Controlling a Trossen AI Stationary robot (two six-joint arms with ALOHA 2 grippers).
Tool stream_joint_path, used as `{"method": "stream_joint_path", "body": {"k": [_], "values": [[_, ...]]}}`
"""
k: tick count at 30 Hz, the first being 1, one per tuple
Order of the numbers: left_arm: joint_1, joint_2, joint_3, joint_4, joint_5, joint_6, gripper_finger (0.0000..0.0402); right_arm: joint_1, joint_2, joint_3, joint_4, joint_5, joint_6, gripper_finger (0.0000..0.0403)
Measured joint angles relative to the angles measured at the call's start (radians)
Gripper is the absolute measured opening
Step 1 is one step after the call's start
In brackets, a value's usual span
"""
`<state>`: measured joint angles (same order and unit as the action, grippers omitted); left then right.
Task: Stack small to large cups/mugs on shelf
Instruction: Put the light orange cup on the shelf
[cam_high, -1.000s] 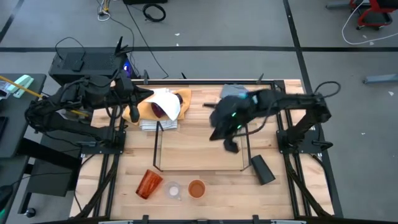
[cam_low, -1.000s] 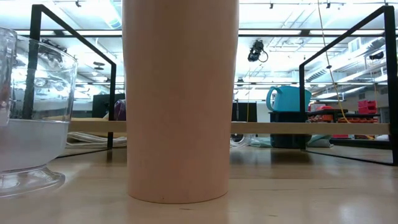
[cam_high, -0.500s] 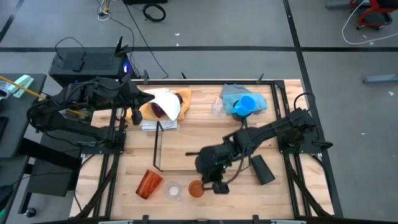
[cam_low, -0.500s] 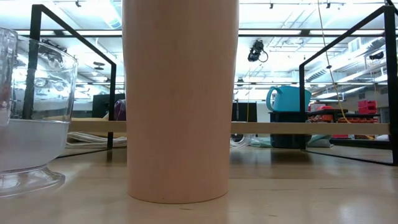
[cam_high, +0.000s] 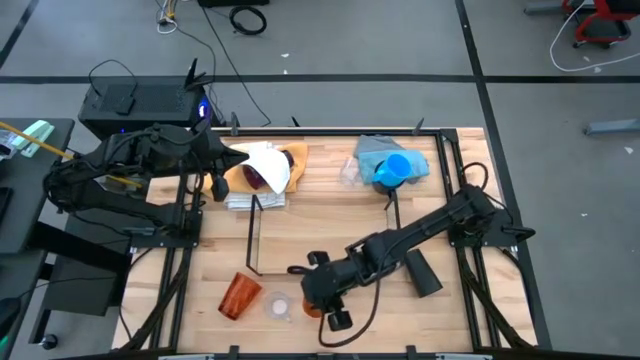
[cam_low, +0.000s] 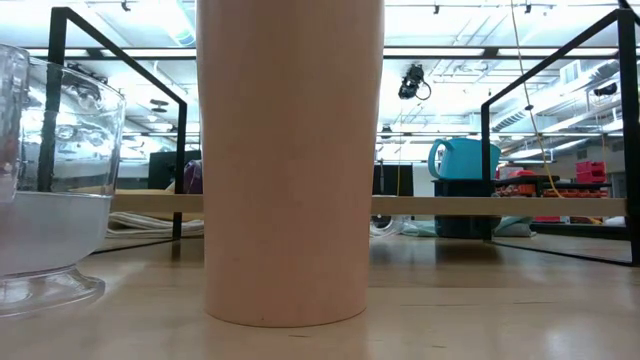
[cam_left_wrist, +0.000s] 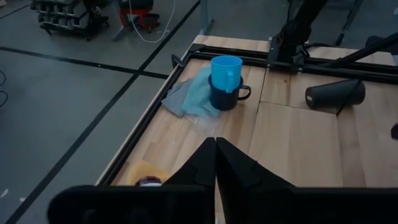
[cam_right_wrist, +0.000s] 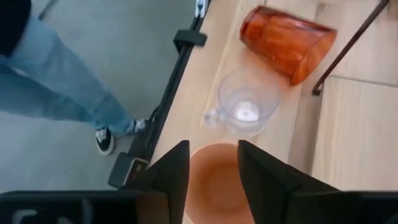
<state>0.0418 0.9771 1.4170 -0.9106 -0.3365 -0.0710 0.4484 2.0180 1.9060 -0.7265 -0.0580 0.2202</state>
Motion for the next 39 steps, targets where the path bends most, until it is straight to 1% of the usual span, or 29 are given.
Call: {"method": "stream_joint_path", "body": {"k": [7, 12, 18, 24, 28, 35, 39], "values": [[0.0, 0.0, 0.0, -0.009, 0.001, -0.071, 0.0029, 0.008, 0.039, 0.0, -0.01, 0.004, -0.03, 0.0173], [0.0, 0.0, 0.0, -0.008, 0.001, -0.067, 0.0021, -0.002, 0.039, 0.0, -0.017, 0.067, -0.07, 0.0187], [0.0, 0.0, 0.0, -0.009, 0.001, -0.064, 0.0014, -0.036, 0.039, 0.0, -0.049, 0.069, -0.099, 0.0195], [0.0, 0.0, 0.0, -0.01, 0.001, -0.064, 0.0023, -0.068, 0.039, 0.0, -0.092, 0.057, -0.094, 0.0197], [0.0, 0.0, 0.0, -0.011, 0.001, -0.064, 0.0027, -0.087, 0.048, 0.0, -0.098, 0.02, -0.095, 0.0197], [0.0, 0.0, 0.0, -0.014, 0.001, -0.048, 0.0019, -0.109, 0.079, 0.0, -0.104, -0.027, -0.112, 0.0197], [0.0, -0.001, 0.0, -0.015, 0.001, -0.047, 0.0017, -0.112, 0.099, 0.0, -0.116, -0.036, -0.12, 0.0197]]}}
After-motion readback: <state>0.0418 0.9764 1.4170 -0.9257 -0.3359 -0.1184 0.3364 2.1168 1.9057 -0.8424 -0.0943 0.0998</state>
